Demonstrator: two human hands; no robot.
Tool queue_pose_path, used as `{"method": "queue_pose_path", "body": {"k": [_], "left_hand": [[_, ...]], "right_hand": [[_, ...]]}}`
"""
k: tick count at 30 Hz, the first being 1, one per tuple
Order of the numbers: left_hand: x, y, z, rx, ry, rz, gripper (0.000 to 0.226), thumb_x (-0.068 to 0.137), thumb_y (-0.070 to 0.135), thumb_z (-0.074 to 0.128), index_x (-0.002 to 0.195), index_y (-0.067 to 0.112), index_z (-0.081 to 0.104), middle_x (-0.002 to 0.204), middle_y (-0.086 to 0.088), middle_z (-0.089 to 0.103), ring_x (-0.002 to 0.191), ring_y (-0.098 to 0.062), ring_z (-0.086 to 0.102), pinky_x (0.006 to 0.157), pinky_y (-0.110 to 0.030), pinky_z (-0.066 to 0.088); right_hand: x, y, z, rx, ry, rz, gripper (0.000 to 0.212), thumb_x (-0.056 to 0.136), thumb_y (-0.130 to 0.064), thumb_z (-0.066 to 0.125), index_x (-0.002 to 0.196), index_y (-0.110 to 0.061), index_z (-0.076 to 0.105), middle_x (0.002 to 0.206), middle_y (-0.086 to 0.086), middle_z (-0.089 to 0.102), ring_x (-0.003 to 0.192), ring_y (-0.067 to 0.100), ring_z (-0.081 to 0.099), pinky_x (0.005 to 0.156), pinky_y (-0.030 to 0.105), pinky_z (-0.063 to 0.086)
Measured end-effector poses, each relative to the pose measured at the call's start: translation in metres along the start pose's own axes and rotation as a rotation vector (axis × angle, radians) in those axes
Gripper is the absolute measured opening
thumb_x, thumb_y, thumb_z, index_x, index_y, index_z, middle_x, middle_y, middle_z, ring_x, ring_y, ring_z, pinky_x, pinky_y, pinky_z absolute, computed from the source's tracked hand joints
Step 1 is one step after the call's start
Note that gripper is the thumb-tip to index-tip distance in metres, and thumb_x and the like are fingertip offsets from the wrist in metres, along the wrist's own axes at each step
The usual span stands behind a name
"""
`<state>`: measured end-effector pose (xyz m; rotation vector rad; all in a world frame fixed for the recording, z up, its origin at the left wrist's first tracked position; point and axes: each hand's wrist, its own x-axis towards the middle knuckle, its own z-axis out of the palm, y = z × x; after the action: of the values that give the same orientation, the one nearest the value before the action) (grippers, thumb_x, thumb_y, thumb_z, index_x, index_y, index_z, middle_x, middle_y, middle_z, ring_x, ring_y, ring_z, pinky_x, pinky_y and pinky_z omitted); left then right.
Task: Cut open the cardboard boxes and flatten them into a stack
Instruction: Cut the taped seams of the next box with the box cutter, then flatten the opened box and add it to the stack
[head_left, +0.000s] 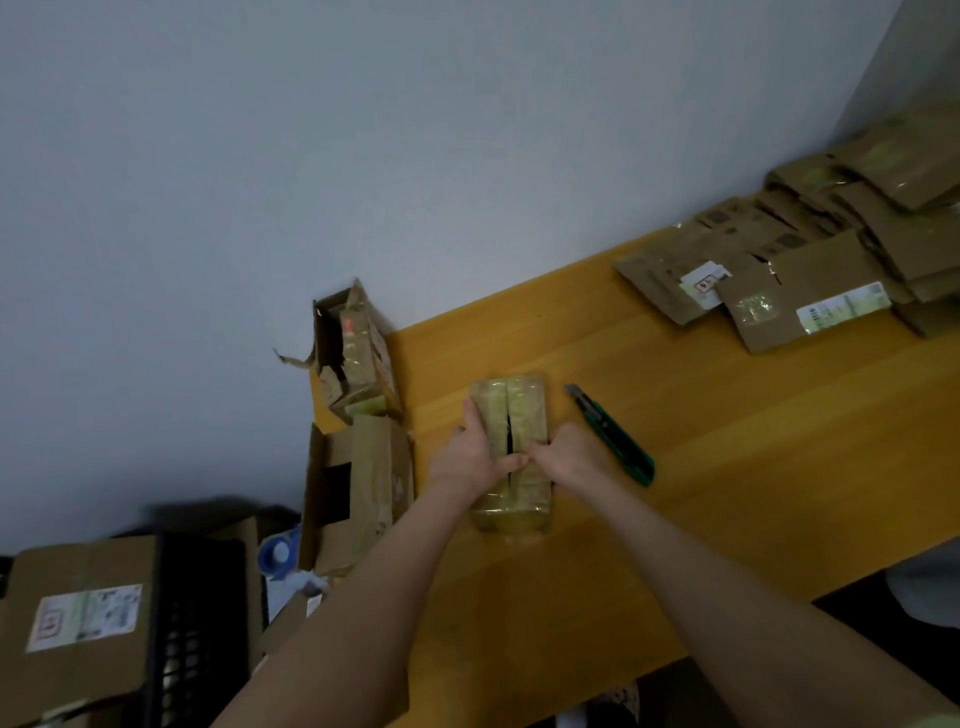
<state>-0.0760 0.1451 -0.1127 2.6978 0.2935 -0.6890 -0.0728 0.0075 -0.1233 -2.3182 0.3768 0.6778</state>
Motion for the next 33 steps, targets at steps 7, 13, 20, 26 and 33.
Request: {"method": "queue_pose_path", "body": {"k": [7,13,20,26,33], "left_hand": [[0.001,0.017,-0.005,0.166,0.106,-0.09,0.084,0.08,0.045,0.072,0.139,0.012,0.023,0.131,-0.011,0.042,0.111,-0.03,0.056,0.067,-0.035,0.042],[0.006,0.024,-0.018,0.111,0.049,-0.022,0.059,0.089,0.031,0.061,0.132,-0.001,0.038,0.125,-0.015,0.053,0.111,-0.031,0.057,0.078,-0.034,0.048],[0.001,0.0,-0.049,-0.18,-0.126,0.077,0.021,0.097,0.022,0.047,0.101,0.003,0.056,0.097,-0.013,0.062,0.088,-0.031,0.065,0.077,-0.045,0.057],[-0.015,-0.008,-0.045,-0.445,-0.053,0.098,0.022,0.101,0.021,0.041,0.083,0.017,0.053,0.078,0.002,0.056,0.073,-0.014,0.055,0.06,-0.026,0.043],[-0.043,0.021,-0.053,-0.22,0.26,0.295,0.031,0.104,0.024,0.038,0.083,0.009,0.055,0.078,-0.009,0.061,0.071,-0.024,0.058,0.064,-0.036,0.047]], "right_hand": [[0.005,-0.004,0.002,-0.111,0.078,0.029,0.033,0.089,-0.036,0.062,0.063,-0.018,0.055,0.062,-0.003,0.056,0.055,0.014,0.055,0.046,0.022,0.038],[0.009,0.002,0.002,-0.096,0.058,0.047,0.035,0.09,-0.039,0.062,0.064,-0.016,0.057,0.063,-0.002,0.06,0.059,0.015,0.06,0.049,0.023,0.043],[0.007,0.006,0.003,-0.099,0.044,0.035,0.031,0.091,-0.04,0.06,0.072,-0.015,0.062,0.071,-0.001,0.065,0.066,0.016,0.065,0.055,0.026,0.05],[0.003,0.026,-0.012,0.036,-0.036,0.004,0.024,0.095,-0.034,0.055,0.087,-0.012,0.058,0.086,0.006,0.066,0.074,0.021,0.066,0.074,0.04,0.058],[-0.017,-0.011,-0.034,-0.026,0.239,-0.026,0.099,0.073,-0.07,0.062,0.143,-0.012,0.026,0.128,0.007,0.053,0.107,0.028,0.059,0.07,0.034,0.048]]}}
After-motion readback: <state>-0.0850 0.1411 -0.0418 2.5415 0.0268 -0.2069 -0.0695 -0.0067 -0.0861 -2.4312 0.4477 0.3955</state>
